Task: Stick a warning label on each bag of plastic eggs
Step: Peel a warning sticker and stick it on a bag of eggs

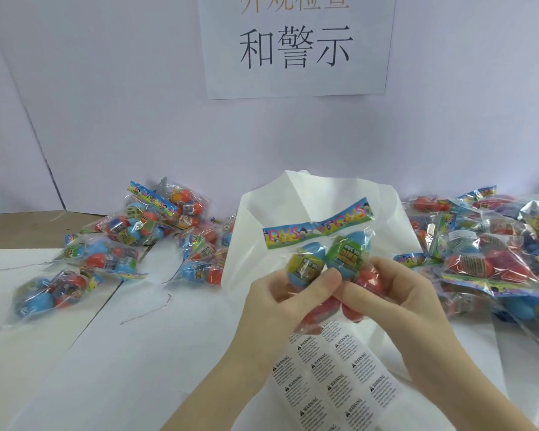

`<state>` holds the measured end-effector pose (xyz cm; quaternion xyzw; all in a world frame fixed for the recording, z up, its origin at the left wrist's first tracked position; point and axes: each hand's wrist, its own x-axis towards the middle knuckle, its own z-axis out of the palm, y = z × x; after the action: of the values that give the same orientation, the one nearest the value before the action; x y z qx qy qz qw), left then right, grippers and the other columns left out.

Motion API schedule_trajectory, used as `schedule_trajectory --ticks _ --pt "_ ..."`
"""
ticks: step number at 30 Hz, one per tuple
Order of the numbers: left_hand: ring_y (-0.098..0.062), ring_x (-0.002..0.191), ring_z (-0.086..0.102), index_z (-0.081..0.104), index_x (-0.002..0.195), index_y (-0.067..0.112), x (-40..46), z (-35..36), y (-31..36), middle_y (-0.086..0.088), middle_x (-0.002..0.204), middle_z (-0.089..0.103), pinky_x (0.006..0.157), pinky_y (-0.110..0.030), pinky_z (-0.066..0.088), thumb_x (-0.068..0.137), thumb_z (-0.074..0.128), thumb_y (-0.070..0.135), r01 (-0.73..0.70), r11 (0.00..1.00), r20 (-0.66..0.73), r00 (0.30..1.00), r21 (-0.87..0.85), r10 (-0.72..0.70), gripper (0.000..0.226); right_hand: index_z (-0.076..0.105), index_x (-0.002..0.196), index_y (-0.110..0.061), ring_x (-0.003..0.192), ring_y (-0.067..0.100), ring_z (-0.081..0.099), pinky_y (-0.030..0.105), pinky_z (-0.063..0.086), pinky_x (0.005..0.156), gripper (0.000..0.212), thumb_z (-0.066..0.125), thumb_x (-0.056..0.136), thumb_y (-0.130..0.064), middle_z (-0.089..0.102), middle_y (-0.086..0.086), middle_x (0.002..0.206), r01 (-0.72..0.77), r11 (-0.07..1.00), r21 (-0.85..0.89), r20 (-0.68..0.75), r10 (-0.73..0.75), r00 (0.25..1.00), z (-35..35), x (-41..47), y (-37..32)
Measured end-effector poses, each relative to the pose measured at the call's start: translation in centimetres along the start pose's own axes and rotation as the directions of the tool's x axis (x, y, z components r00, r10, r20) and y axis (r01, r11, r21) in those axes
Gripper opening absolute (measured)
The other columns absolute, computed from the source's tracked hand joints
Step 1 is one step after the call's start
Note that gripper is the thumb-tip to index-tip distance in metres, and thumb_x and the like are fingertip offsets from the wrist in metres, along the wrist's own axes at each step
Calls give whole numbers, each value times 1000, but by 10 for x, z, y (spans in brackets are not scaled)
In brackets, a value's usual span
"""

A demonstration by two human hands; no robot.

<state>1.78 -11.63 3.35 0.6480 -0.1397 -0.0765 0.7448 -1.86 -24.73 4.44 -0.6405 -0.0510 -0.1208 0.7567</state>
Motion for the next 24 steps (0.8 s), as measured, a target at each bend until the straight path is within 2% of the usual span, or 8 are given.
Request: schedule_trajectory --ticks 3,6,8,10,13,17,21,24 --pt "-23 62 58 69 75 0 -2 1 1 -24 70 66 50 -23 46 64 75 47 -48 999 -19 999 -8 48 48 72 71 -10 45 5 50 13 41 45 28 82 51 -26 56 -1 51 22 1000 13 -6 -22 1000 1 0 1" --pt "-14 56 60 72 63 15 -2 0 1 -9 61 65 51 -15 46 61 82 34 -106 994 -9 994 -33 106 22 72 75 -11 53 9 55 14 45 51 26 80 65 -34 58 6 60 18 1000 -5 21 -18 1000 -1 1 2" --pt "-15 59 65 73 63 18 -2 1 0 -3 62 69 57 -18 51 54 87 29 -129 992 -75 989 4 129 20 69 73 -7 56 12 57 15 46 54 28 80 63 -31 58 11 63 36 999 -29 17 -35 999 -3 2 3" --pt "-14 66 70 75 72 20 -4 1 -1 -1 70 73 62 -19 53 49 89 37 -129 989 -167 976 71 139 32 70 70 -8 53 13 58 16 47 53 31 86 53 -28 58 12 61 81 996 -33 -50 -82 995 -2 3 4" --pt "1 73 64 67 91 30 -4 3 -3 13 89 69 61 -9 46 49 78 60 -156 965 -321 921 211 220 53 73 68 -17 50 11 58 18 49 52 30 74 48 -40 63 5 57 171 983 -60 -255 -181 950 -1 2 6" --pt "2 71 61 68 82 26 -7 8 -8 13 82 69 63 -10 45 61 77 61 -207 959 -310 914 196 261 41 66 81 -34 66 5 60 24 50 70 30 76 53 -39 66 -9 70 289 892 -346 -365 -412 835 -5 4 9" --pt "-8 95 66 67 102 28 -14 16 -11 7 97 72 83 -24 50 64 62 58 -175 981 27 984 81 173 50 61 107 -29 80 -1 52 6 39 74 42 77 68 -27 60 -10 93 467 579 -668 -25 -645 764 -2 2 20" --pt "-13 88 67 69 100 19 -9 13 -10 1 90 72 77 -19 52 60 74 44 -120 988 -40 992 -101 116 48 61 114 -20 92 -3 55 5 40 75 41 63 74 -31 62 -9 102 562 556 -612 204 -576 792 4 -2 24"
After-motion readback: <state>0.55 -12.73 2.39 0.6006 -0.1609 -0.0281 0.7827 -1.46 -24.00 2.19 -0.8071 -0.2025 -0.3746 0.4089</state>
